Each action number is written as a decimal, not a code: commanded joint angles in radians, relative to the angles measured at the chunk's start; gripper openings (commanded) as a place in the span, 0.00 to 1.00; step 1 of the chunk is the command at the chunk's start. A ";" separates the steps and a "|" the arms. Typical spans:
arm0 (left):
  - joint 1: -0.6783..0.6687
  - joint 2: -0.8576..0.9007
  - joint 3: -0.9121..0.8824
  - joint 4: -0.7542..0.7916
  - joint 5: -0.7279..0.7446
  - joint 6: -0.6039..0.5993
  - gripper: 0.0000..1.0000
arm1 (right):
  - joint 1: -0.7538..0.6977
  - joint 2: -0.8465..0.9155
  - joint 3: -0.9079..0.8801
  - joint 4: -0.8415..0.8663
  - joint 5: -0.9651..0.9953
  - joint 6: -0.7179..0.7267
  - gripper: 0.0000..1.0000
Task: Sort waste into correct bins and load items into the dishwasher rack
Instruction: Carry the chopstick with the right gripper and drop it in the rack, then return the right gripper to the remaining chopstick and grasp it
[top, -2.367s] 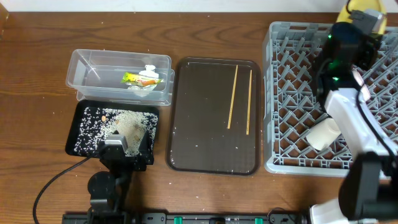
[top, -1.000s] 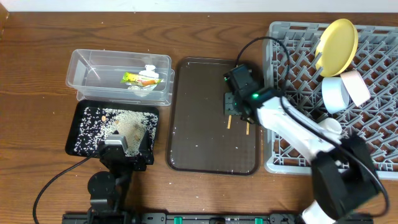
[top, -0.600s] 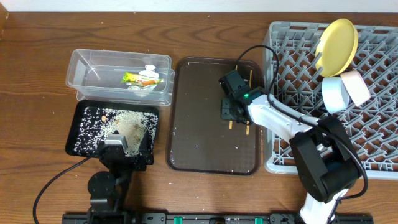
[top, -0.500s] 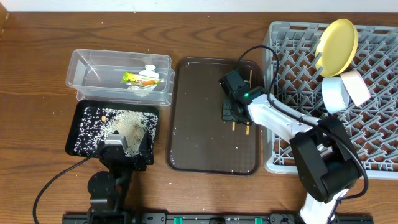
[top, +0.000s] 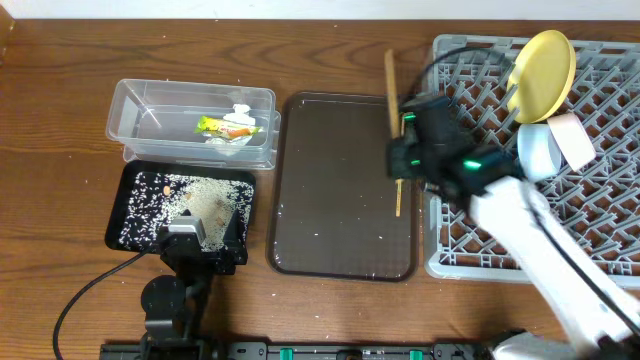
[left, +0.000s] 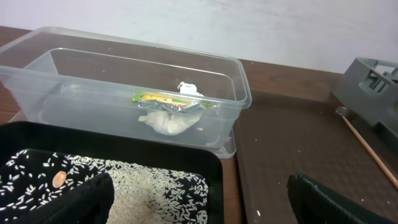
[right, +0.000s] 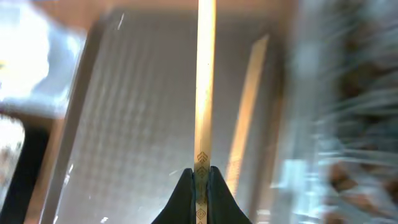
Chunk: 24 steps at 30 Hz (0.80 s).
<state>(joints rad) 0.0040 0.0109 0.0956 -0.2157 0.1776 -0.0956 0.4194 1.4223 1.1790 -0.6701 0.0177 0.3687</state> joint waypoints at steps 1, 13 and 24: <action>0.003 -0.007 -0.024 -0.006 0.006 0.016 0.91 | -0.090 -0.031 -0.001 -0.052 0.083 -0.098 0.01; 0.003 -0.007 -0.024 -0.006 0.006 0.016 0.91 | -0.161 0.130 -0.014 -0.188 0.099 -0.198 0.19; 0.003 -0.007 -0.024 -0.006 0.006 0.016 0.91 | 0.088 0.075 -0.009 -0.148 0.068 -0.071 0.49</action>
<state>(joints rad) 0.0040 0.0109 0.0956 -0.2157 0.1776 -0.0956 0.4423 1.4956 1.1637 -0.8204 0.0723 0.2096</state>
